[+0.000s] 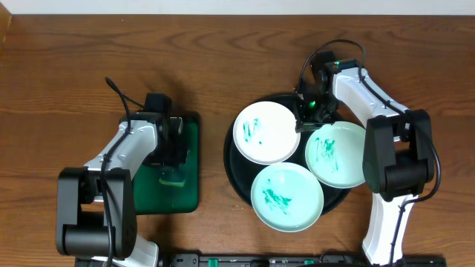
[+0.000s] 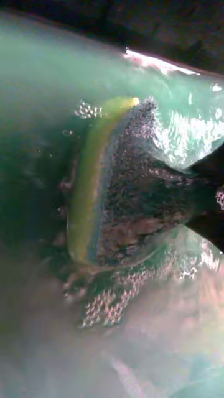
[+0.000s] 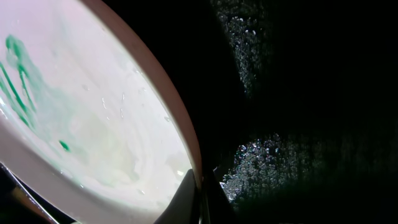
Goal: Clean dirty plates on tray and stack at the side
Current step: 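Lower the left gripper and grasp the green sponge in the tray, then lift the sponge with the left gripper above the green tray, then carry the sponge with the left gripper onto the top plate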
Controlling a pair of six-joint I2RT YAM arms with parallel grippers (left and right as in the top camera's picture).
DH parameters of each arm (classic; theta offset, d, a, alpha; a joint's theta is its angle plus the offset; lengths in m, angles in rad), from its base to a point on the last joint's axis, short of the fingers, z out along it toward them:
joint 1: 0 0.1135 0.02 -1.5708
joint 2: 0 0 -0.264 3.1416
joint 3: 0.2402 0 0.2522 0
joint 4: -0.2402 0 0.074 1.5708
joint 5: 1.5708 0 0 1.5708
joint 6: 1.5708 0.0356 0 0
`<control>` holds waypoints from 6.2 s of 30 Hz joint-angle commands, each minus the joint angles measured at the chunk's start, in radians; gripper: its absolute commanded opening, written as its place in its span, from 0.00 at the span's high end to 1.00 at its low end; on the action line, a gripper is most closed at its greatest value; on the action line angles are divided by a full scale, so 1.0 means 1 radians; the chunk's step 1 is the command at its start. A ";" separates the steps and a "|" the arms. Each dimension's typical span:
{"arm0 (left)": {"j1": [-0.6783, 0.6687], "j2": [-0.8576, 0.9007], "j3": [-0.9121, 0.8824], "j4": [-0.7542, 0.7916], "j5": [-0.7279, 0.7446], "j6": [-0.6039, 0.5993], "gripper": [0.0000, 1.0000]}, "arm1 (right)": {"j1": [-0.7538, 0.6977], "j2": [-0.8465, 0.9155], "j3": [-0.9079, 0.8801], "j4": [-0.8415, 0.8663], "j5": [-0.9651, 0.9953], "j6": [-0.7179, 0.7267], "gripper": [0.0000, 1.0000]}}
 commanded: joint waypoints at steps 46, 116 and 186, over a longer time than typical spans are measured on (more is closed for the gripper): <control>-0.001 -0.780 0.022 0.157 -0.021 0.091 0.93 | 0.005 0.011 0.011 -0.026 -0.025 -0.042 0.99; -0.001 -0.713 0.022 0.124 -0.058 0.038 0.93 | -0.003 0.011 0.011 -0.026 -0.022 -0.042 0.99; -0.289 0.337 0.211 0.476 0.529 -0.626 0.93 | -0.003 0.011 0.011 -0.057 -0.026 -0.050 0.99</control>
